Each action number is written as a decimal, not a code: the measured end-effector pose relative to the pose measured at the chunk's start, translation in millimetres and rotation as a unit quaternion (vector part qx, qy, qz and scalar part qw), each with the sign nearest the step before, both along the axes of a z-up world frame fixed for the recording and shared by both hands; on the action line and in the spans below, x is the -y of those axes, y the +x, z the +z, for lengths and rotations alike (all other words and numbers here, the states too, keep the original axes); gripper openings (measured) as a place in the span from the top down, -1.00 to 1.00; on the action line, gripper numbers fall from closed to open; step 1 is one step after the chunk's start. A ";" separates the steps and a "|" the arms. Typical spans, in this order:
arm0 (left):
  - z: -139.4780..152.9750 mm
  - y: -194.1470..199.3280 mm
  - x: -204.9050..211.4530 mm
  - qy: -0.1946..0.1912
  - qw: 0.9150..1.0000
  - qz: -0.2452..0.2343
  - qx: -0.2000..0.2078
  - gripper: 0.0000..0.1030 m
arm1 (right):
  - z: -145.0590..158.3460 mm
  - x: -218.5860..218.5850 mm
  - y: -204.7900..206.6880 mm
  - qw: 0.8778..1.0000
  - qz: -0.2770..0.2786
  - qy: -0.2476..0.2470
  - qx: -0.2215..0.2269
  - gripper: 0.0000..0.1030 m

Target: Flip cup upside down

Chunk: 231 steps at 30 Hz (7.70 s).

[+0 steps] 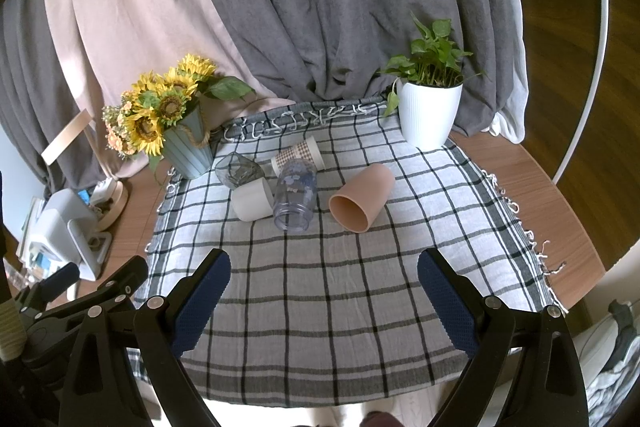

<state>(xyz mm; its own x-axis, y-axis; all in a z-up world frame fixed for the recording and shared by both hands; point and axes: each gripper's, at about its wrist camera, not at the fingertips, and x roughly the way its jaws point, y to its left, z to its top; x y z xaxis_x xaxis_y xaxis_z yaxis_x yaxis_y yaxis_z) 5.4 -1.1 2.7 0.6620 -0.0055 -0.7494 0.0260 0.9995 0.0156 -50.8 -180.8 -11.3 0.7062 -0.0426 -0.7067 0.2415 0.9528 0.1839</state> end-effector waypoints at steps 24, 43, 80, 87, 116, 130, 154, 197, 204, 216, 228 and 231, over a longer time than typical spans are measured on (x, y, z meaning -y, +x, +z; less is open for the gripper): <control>-12.5 14.8 -9.2 -0.003 1.000 0.012 -0.018 -0.99 | -3.0 -0.6 14.2 1.000 0.022 0.012 -0.012 -0.84; -30.0 77.0 -39.8 -0.026 0.989 0.135 -0.060 -0.99 | -43.6 -25.1 125.9 0.985 0.149 0.035 -0.083 -0.84; -142.9 215.2 -73.6 -0.093 0.921 0.319 -0.201 -0.99 | -131.9 -112.5 380.0 0.899 0.375 -0.090 -0.209 -0.82; -159.4 232.0 -72.7 -0.095 0.917 0.318 -0.221 -0.99 | -161.3 -123.9 401.7 0.879 0.388 -0.101 -0.258 -0.82; -164.7 238.1 -97.7 -0.085 0.914 0.331 -0.217 -0.99 | -198.7 -129.2 406.5 0.881 0.370 -0.063 -0.289 -0.34; -112.0 195.3 -81.7 -0.071 0.943 0.274 -0.173 -0.99 | -110.7 -85.6 348.5 0.919 0.316 -0.027 -0.233 -0.35; -131.9 106.1 -66.3 0.003 0.970 0.127 -0.207 -0.99 | -135.2 -40.0 176.7 0.946 0.134 0.095 -0.278 -0.35; -156.0 67.0 -55.5 0.041 0.969 0.083 -0.231 -0.99 | -165.5 -49.9 120.3 0.950 0.087 0.110 -0.277 -0.46; -145.1 45.9 -22.6 0.047 0.978 0.029 -0.200 -0.99 | -122.5 -19.6 89.2 0.968 0.072 0.098 -0.219 -0.53; -146.7 28.7 55.4 0.029 0.983 -0.043 -0.174 -0.99 | -118.9 36.9 62.0 0.972 0.043 0.069 -0.219 -0.53; -175.1 27.2 83.2 0.013 0.986 -0.028 -0.165 -0.94 | -147.9 81.3 58.8 0.964 0.046 0.057 -0.257 -0.53; -179.3 30.6 81.1 0.016 0.987 -0.014 -0.162 -0.92 | -152.8 84.4 60.1 0.963 0.050 0.057 -0.260 -0.53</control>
